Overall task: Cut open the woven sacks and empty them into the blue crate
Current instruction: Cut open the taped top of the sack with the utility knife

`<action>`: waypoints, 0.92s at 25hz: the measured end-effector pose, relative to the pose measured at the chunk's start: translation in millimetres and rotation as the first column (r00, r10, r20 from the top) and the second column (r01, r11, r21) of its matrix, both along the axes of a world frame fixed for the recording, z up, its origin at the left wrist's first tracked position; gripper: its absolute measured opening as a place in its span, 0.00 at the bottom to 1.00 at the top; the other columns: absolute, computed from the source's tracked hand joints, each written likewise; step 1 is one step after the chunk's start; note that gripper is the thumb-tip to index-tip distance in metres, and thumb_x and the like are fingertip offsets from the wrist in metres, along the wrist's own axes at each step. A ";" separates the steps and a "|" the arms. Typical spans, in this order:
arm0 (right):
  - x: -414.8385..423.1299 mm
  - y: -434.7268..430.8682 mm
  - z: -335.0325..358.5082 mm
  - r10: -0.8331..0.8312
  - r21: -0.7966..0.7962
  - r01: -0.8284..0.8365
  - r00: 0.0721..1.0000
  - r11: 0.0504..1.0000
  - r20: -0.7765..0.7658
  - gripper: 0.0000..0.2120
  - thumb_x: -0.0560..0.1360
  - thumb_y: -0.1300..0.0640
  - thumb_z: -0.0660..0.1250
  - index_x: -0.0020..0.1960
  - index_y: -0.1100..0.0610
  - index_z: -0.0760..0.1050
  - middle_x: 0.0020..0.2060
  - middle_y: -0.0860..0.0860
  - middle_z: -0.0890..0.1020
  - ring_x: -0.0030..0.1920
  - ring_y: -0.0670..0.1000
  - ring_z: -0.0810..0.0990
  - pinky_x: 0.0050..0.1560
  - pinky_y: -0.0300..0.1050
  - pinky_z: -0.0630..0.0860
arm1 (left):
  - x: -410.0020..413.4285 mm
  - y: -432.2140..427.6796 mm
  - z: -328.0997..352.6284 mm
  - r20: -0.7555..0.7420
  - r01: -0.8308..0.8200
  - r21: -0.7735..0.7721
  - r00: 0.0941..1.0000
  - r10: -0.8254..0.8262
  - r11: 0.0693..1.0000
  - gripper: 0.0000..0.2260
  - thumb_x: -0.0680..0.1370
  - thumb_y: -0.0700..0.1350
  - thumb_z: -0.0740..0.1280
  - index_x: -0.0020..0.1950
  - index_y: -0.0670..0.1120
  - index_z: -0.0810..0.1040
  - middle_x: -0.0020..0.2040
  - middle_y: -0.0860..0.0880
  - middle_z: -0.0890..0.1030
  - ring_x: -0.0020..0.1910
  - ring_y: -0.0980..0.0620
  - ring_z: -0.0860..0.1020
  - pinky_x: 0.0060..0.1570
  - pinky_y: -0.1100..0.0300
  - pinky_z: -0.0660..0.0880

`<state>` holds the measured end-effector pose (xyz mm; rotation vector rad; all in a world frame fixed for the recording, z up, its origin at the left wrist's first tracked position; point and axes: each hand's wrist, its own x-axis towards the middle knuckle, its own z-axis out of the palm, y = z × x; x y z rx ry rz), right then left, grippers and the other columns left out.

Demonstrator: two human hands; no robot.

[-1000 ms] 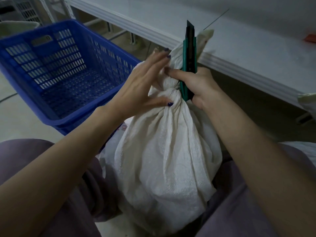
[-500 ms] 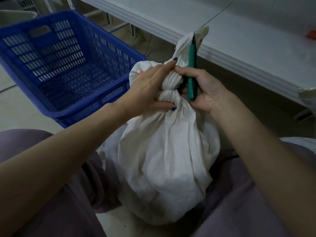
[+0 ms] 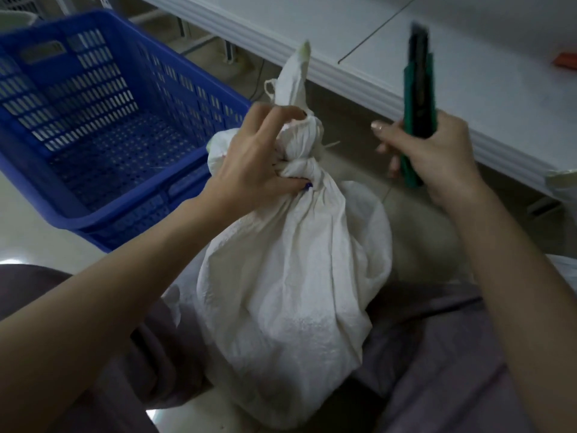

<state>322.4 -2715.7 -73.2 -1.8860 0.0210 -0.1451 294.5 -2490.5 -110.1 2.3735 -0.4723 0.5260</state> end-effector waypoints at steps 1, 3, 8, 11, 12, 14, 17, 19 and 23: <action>-4.3 1.7 -2.8 0.043 -0.045 -0.043 0.999 0.998 -0.004 0.09 0.72 0.52 0.73 0.41 0.56 0.75 0.29 0.51 0.79 0.22 0.46 0.74 0.26 0.40 0.74 | 1.4 0.0 -0.7 0.000 0.008 0.006 1.000 -0.008 1.000 0.31 0.64 0.51 0.77 0.63 0.45 0.72 0.58 0.44 0.74 0.54 0.53 0.71 0.49 0.67 0.64; -15.2 10.3 -6.4 0.138 -0.060 -0.142 0.988 0.988 -0.064 0.11 0.75 0.49 0.69 0.42 0.55 0.75 0.27 0.52 0.77 0.23 0.49 0.73 0.27 0.42 0.73 | 4.5 -1.2 -3.6 -0.019 0.018 0.010 1.000 -0.017 1.000 0.28 0.64 0.51 0.75 0.60 0.45 0.74 0.54 0.46 0.77 0.50 0.53 0.73 0.46 0.71 0.64; -34.3 9.3 -1.6 0.337 -0.139 -0.340 0.940 0.930 -0.050 0.01 0.78 0.54 0.64 0.49 0.50 0.72 0.35 0.54 0.83 0.35 0.52 0.83 0.38 0.46 0.80 | 8.6 -0.8 -7.9 -0.067 -0.043 -0.038 0.997 0.041 0.998 0.26 0.63 0.56 0.68 0.56 0.42 0.77 0.44 0.51 0.79 0.40 0.57 0.74 0.42 0.75 0.65; -39.3 3.0 -5.2 0.378 -0.246 -0.369 0.926 0.896 -0.010 0.06 0.77 0.57 0.65 0.52 0.50 0.70 0.40 0.51 0.83 0.33 0.46 0.82 0.35 0.41 0.79 | 9.9 -1.1 -8.3 -0.133 -0.075 -0.051 0.989 0.068 0.996 0.24 0.62 0.54 0.70 0.54 0.43 0.78 0.41 0.53 0.80 0.38 0.59 0.75 0.41 0.74 0.66; -39.0 0.7 -8.0 0.383 -0.358 -0.357 0.924 0.863 0.002 0.06 0.78 0.54 0.64 0.54 0.51 0.71 0.41 0.49 0.83 0.34 0.43 0.81 0.34 0.36 0.77 | 10.9 -0.6 -7.7 -0.148 -0.083 -0.050 0.986 0.075 0.995 0.24 0.62 0.54 0.70 0.54 0.43 0.79 0.41 0.53 0.80 0.38 0.58 0.76 0.42 0.75 0.66; -37.5 -3.1 -12.7 0.393 -0.551 -0.334 0.920 0.764 -0.013 0.15 0.77 0.44 0.58 0.57 0.51 0.72 0.40 0.47 0.81 0.35 0.41 0.77 0.33 0.33 0.71 | 12.6 -0.4 -5.5 -0.170 -0.094 -0.050 0.982 0.085 0.994 0.26 0.60 0.57 0.69 0.53 0.44 0.79 0.41 0.53 0.81 0.39 0.57 0.77 0.46 0.71 0.69; -37.1 -6.4 -16.5 0.394 -0.626 -0.340 0.917 0.702 -0.057 0.23 0.75 0.38 0.51 0.59 0.50 0.73 0.40 0.40 0.76 0.38 0.37 0.75 0.34 0.33 0.67 | 14.1 -2.4 -2.6 -0.196 -0.106 -0.048 0.976 0.095 0.993 0.30 0.58 0.62 0.66 0.53 0.45 0.80 0.42 0.52 0.82 0.40 0.56 0.78 0.49 0.62 0.72; -36.4 -6.0 -18.3 0.412 -0.663 -0.348 0.909 0.663 -0.064 0.25 0.74 0.37 0.51 0.59 0.51 0.74 0.41 0.42 0.77 0.39 0.41 0.76 0.38 0.42 0.72 | 15.9 -4.0 -1.6 -0.198 -0.107 -0.046 0.976 0.096 0.993 0.30 0.57 0.62 0.65 0.52 0.45 0.80 0.41 0.52 0.81 0.40 0.56 0.78 0.50 0.62 0.72; -36.4 -3.3 -23.2 0.428 -0.728 -0.324 0.903 0.604 -0.046 0.22 0.77 0.36 0.53 0.58 0.50 0.74 0.42 0.46 0.79 0.40 0.49 0.77 0.39 0.48 0.72 | 19.0 -4.9 -1.7 -0.195 -0.095 -0.033 0.977 0.087 0.995 0.29 0.58 0.60 0.65 0.52 0.44 0.80 0.40 0.52 0.81 0.38 0.57 0.77 0.46 0.69 0.69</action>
